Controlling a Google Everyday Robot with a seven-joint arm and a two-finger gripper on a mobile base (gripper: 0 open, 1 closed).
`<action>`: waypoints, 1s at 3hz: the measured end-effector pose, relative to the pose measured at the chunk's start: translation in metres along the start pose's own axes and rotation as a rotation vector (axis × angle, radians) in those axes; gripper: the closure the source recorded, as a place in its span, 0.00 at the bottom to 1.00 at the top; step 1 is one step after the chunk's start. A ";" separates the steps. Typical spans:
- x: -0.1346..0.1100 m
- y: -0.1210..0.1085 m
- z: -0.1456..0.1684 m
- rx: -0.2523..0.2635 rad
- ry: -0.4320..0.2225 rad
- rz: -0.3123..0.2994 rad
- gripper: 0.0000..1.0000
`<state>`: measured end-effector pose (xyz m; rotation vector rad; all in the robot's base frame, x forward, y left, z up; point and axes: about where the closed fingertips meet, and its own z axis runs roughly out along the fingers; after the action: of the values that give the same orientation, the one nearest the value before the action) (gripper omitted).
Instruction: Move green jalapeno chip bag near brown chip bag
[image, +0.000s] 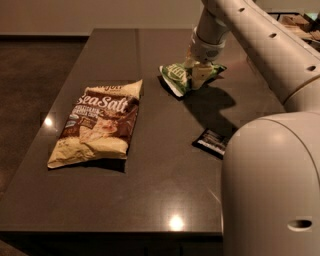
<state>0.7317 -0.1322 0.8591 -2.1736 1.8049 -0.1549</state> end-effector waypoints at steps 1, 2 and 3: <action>-0.015 -0.001 -0.009 0.008 0.001 -0.006 0.65; -0.035 0.006 -0.029 0.020 -0.010 0.010 0.87; -0.071 0.020 -0.063 0.029 -0.086 0.049 1.00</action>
Offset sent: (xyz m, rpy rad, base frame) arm -0.0560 0.0490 0.0642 0.0435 -0.0289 -0.0323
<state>0.6809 -0.0770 0.9203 -2.0810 1.7954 -0.0752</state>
